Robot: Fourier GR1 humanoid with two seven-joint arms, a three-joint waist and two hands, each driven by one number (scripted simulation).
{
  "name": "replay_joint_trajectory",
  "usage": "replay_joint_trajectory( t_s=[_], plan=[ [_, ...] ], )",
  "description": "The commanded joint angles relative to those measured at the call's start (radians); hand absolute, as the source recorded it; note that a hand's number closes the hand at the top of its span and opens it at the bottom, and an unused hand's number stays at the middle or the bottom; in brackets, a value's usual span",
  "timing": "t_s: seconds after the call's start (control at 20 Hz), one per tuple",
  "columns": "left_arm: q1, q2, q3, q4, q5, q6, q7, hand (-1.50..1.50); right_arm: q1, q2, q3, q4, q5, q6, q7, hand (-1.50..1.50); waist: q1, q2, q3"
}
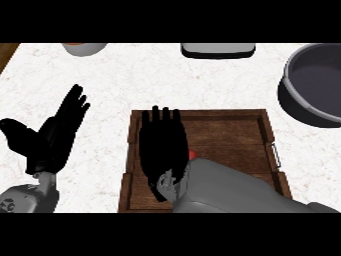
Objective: Pick the bell pepper from the tray and place it in the pot
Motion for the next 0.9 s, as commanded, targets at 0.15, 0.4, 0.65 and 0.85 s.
replay_joint_trajectory(
  t_s=[0.15,0.4,0.65,0.85],
  plan=[
    [-0.03,-0.013,-0.002,0.003,-0.017,0.011,0.016,0.0,0.018,0.063,-0.004,0.091,0.077,0.062,0.247,-1.5,-0.002,0.001,0.0],
    [0.017,-0.021,-0.002,0.006,-0.011,-0.006,-0.01,0.0,0.052,0.079,-0.007,0.158,0.131,0.069,0.199,-1.5,0.008,0.005,0.0],
    [0.043,-0.004,0.013,0.001,-0.005,-0.035,-0.03,0.0,0.086,0.061,-0.028,0.215,0.155,0.115,0.14,-1.5,0.009,0.005,0.0],
    [0.027,-0.007,0.006,-0.048,-0.019,-0.011,0.023,0.0,0.091,0.082,-0.054,0.256,0.184,0.127,0.165,-1.5,0.011,0.001,0.001]
  ],
)
